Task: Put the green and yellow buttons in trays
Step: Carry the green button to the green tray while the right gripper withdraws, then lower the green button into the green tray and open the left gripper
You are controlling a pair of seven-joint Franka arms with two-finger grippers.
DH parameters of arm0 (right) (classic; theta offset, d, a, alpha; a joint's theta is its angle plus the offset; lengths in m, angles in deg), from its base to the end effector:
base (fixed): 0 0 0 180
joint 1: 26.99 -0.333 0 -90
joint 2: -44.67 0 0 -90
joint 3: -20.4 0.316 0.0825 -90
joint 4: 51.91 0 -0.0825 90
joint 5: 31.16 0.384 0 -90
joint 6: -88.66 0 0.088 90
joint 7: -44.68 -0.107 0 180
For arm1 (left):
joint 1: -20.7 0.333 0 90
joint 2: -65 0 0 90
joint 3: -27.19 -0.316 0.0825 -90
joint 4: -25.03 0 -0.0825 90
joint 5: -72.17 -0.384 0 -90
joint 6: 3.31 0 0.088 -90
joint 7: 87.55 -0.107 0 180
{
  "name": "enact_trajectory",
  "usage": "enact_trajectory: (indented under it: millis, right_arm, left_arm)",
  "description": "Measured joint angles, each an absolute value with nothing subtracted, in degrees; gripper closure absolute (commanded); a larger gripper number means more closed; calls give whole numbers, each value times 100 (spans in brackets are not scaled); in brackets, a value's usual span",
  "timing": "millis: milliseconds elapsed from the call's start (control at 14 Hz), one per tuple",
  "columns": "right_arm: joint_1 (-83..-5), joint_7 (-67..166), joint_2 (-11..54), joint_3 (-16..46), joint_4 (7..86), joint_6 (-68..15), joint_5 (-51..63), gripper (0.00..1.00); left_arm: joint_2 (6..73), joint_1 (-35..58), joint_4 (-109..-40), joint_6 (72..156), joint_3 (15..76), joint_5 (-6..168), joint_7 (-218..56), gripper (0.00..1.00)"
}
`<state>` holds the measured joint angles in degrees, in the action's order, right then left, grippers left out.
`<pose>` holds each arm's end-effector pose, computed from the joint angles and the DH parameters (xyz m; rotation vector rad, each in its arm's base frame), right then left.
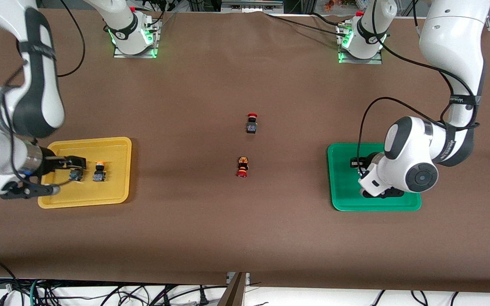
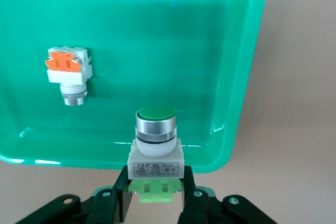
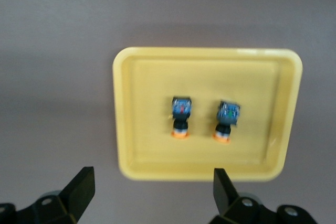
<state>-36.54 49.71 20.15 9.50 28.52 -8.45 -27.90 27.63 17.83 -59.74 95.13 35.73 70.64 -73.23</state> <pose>0.6704 0.0103 0.4528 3.1169 0.1017 -0.2035 0.6544 -0.1148 0.2699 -3.0524 -0.0809 0.6378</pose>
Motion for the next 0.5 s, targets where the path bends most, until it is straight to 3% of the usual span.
enact_trajectory:
  millis: [357,429,500]
  right_arm:
    - [-2994,4683,3452,1902,3219,-118,-2885,0]
    - [-2949,4683,3682,1928,3285,-115,-2893,0]
    - [-2908,4683,3883,1936,3332,-113,-2898,0]
  left_arm:
    - [2264,1804,-6080,9901,3558,6952,-7323,100]
    - [2203,1815,-6080,9919,3558,6952,-7322,92]
    - [2165,1822,-6080,9922,3556,6952,-7320,58]
